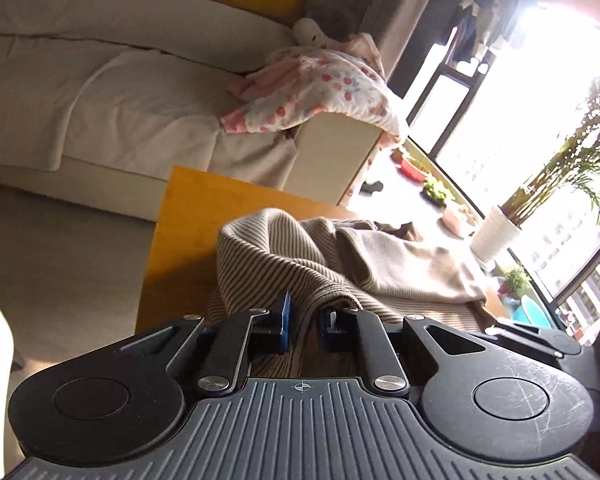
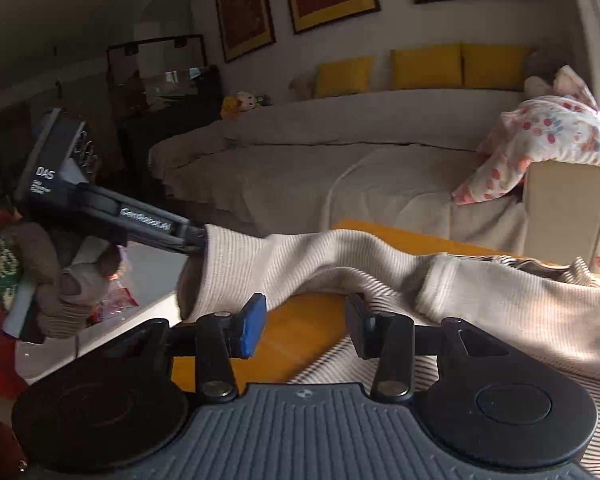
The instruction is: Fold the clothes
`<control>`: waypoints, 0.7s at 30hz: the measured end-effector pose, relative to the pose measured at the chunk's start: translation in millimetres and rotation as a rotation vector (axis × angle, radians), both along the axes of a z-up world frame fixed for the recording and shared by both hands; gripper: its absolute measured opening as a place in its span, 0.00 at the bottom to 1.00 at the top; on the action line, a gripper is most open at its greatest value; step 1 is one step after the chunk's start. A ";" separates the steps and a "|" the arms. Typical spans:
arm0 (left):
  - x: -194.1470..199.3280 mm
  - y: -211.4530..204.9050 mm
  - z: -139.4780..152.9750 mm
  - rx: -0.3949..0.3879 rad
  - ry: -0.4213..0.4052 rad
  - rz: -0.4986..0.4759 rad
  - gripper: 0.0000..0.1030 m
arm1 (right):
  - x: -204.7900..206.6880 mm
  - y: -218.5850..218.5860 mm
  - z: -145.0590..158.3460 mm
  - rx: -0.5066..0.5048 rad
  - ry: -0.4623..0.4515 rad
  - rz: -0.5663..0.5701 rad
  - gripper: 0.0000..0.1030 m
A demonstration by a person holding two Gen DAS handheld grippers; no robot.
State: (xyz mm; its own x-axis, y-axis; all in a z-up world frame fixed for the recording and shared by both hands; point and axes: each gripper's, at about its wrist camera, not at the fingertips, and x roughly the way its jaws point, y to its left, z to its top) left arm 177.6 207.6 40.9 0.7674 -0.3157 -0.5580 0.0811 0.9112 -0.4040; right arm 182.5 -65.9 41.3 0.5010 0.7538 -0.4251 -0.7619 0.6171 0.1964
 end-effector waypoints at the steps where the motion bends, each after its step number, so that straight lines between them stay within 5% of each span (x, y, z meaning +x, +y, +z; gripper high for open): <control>1: 1.2 -4.4 2.1 0.001 -0.006 -0.009 0.13 | -1.1 8.8 -1.0 0.010 0.014 0.020 0.53; 5: 7.0 -18.6 9.5 -0.044 -0.030 -0.045 0.11 | 7.7 37.4 -8.5 0.017 0.036 0.009 0.50; 6: 8.2 -20.8 11.4 -0.053 -0.037 -0.046 0.13 | 15.5 41.3 -10.0 0.006 0.043 -0.012 0.33; 7: 9.3 -22.3 13.3 -0.061 -0.044 -0.044 0.25 | 23.7 43.3 -10.8 -0.006 0.049 -0.031 0.14; 8: 10.2 -21.0 14.5 -0.081 -0.050 -0.032 0.34 | 32.1 38.7 -7.8 -0.010 0.043 -0.065 0.09; 10: 11.1 -15.6 16.1 -0.133 -0.065 0.001 0.71 | 49.1 27.2 -0.3 -0.015 0.025 -0.136 0.04; 15: 18.5 -16.7 17.4 -0.172 -0.095 0.044 0.89 | 92.4 -42.5 45.6 0.021 -0.086 -0.366 0.04; 21: 44.3 -60.9 5.3 -0.084 -0.064 -0.051 0.92 | 131.0 -135.3 70.0 0.052 -0.112 -0.610 0.04</control>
State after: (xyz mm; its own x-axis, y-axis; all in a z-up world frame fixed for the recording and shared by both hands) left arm 221.8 146.7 46.3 0.7823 -0.3989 -0.4784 0.1550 0.8685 -0.4708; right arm 313.5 -201.2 111.3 0.8874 0.3360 -0.3157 -0.2927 0.9396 0.1773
